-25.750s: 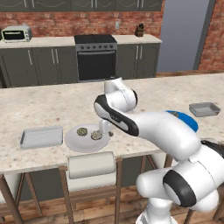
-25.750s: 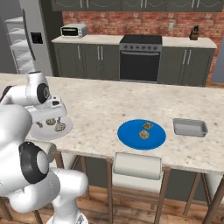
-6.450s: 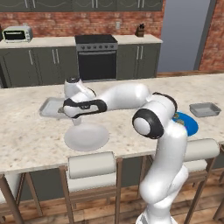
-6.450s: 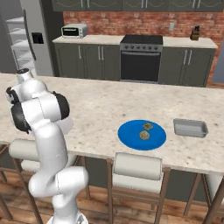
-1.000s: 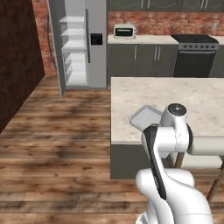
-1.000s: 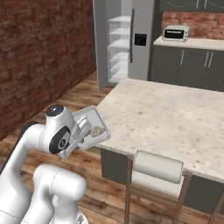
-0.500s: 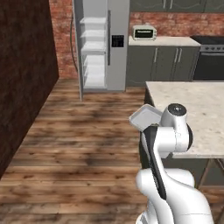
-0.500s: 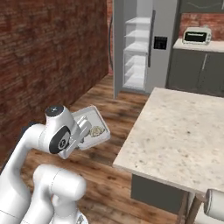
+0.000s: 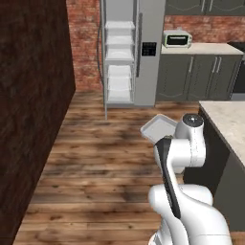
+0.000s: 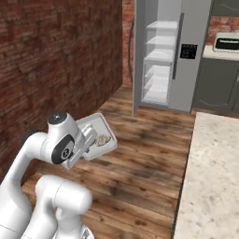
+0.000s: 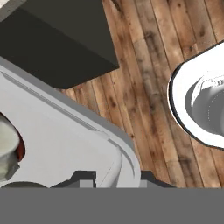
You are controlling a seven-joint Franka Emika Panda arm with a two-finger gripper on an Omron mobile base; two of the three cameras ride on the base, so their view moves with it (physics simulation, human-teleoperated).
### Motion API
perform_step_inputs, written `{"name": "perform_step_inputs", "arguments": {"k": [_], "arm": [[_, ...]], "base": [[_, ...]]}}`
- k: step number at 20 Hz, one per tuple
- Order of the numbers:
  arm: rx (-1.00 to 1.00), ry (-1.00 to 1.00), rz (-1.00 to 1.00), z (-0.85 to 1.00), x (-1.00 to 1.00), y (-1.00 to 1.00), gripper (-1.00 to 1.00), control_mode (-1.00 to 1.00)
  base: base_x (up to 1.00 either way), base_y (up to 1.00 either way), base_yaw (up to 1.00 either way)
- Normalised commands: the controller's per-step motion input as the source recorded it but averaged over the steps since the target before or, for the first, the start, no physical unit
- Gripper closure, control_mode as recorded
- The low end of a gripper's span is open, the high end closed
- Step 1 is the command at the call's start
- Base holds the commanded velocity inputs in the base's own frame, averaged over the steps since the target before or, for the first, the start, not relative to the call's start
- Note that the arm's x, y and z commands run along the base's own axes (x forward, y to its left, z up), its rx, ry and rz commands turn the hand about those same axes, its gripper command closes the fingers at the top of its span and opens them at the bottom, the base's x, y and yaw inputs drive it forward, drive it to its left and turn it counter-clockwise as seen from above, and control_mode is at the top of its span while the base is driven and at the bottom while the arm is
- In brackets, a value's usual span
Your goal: Place two dumplings into each of the tupperware containers and then place the containers in the fridge.
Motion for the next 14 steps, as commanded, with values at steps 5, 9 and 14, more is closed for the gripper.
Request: {"name": "perform_step_inputs", "arguments": {"k": [5, 9, 14], "arm": [[0.0, 0.0, 0.0, 0.0, 0.0, 0.0, 1.0, 1.0], [0.0, 0.0, 0.0, 0.0, 0.0, 0.0, 1.0, 1.0], [0.0, 0.0, 0.0, 0.0, 0.0, 0.0, 1.0, 1.0]], "base": [[1.0, -0.03, -0.06], [1.0, -0.21, -0.04], [1.0, -0.05, -0.05]]}}
